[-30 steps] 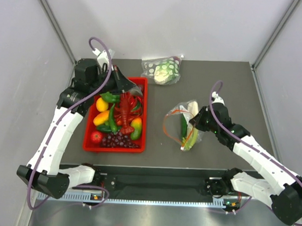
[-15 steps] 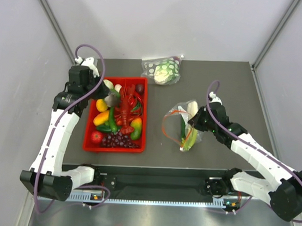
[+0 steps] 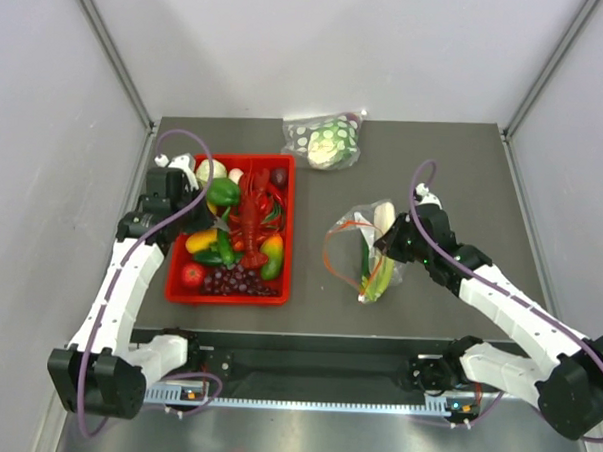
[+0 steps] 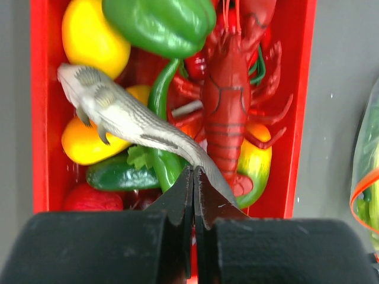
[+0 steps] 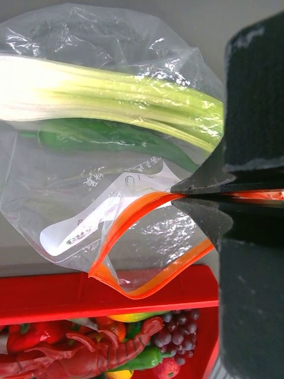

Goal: Open the zip-top bag and remove the fake food

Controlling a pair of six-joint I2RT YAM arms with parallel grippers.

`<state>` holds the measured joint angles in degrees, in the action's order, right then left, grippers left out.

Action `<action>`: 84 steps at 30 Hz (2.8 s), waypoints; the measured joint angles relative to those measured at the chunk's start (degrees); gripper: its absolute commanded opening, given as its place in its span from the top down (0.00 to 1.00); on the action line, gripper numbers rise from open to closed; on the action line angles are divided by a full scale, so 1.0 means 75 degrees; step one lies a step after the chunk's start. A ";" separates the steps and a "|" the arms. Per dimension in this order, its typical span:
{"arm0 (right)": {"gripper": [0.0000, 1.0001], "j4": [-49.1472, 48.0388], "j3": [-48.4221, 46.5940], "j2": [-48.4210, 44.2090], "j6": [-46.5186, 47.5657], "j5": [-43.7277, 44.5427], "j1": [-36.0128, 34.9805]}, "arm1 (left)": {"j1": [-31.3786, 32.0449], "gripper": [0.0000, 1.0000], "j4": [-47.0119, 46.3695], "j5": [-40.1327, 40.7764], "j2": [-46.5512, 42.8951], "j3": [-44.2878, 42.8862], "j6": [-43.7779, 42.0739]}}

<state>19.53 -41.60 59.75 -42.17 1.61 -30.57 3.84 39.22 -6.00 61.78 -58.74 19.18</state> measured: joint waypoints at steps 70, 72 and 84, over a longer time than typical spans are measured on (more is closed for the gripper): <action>1.00 0.0204 -0.0125 -0.0262 0.0006 -0.0137 0.0000 | 0.6371 0.38 -0.3421 -0.1760 0.4951 -0.1486 0.0560; 1.00 0.0207 -0.0125 -0.0286 0.0003 -0.0128 0.0000 | 0.6446 0.38 -0.3421 -0.1801 0.5059 -0.1547 0.0560; 1.00 0.0251 -0.0122 -0.0294 0.0000 -0.0044 0.0003 | 0.6942 0.37 -0.3302 -0.1973 0.5423 -0.1749 0.0595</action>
<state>21.41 -42.52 57.54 -42.17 1.28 -30.55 55.90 14.46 -20.80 102.45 -71.85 23.64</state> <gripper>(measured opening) 0.007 0.641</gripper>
